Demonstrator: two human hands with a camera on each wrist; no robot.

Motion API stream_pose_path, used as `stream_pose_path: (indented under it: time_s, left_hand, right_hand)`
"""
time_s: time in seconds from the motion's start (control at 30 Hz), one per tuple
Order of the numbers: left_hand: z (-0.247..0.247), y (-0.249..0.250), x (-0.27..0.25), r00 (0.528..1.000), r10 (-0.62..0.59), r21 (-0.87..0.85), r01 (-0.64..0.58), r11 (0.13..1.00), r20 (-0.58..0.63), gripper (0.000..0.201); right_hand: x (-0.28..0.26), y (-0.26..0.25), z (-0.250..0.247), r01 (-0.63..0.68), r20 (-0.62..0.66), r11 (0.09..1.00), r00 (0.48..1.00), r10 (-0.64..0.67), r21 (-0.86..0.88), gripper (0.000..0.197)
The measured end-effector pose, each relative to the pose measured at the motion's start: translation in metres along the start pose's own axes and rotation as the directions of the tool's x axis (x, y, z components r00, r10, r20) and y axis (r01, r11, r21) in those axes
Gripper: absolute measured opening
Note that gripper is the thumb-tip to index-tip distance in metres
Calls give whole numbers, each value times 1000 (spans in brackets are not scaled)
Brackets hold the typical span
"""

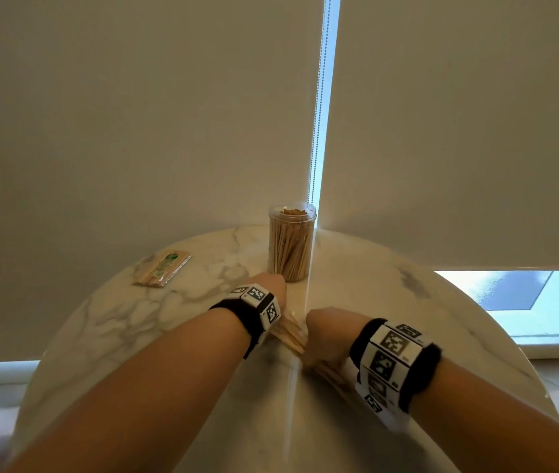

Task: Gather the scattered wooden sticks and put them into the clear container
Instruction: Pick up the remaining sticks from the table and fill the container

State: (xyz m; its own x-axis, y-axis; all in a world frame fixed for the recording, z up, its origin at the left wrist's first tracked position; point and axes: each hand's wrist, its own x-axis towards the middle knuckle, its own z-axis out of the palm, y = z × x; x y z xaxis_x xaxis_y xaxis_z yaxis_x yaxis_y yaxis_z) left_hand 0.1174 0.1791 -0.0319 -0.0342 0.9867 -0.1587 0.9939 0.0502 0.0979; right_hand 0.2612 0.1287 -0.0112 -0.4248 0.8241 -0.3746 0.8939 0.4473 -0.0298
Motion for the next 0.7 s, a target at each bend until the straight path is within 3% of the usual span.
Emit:
stream_pose_path:
  time_s: [0.07, 0.2, 0.33, 0.53, 0.63, 0.7]
  left_hand:
    - [3, -8, -6, 999, -34, 46, 36, 998, -33, 19]
    - [6, -16, -15, 998, -57, 109, 62, 992, -41, 35]
    - [11, -15, -25, 996, -89, 105, 89, 990, -5, 27]
    - [6, -12, -39, 985, -173, -116, 175, 978, 28, 28]
    - [-7, -13, -43, 980, -200, -154, 199, 968, 5, 31]
    - [-15, -17, -44, 963, -262, -293, 234, 927, -59, 32]
  right_hand:
    - [3, 2, 1, -2, 17, 1000, 1000, 2, 1, 44]
    - [0, 7, 2, 23, -43, 999, 999, -24, -28, 39]
    - [0, 8, 8, 44, -71, 996, 996, -50, -74, 31]
    - [2, 11, 12, 37, -168, 997, 985, -48, -66, 24]
    - [8, 20, 6, 26, -195, 999, 981, -17, 41, 20]
    - [10, 26, -3, 34, -202, 989, 979, -4, 141, 18]
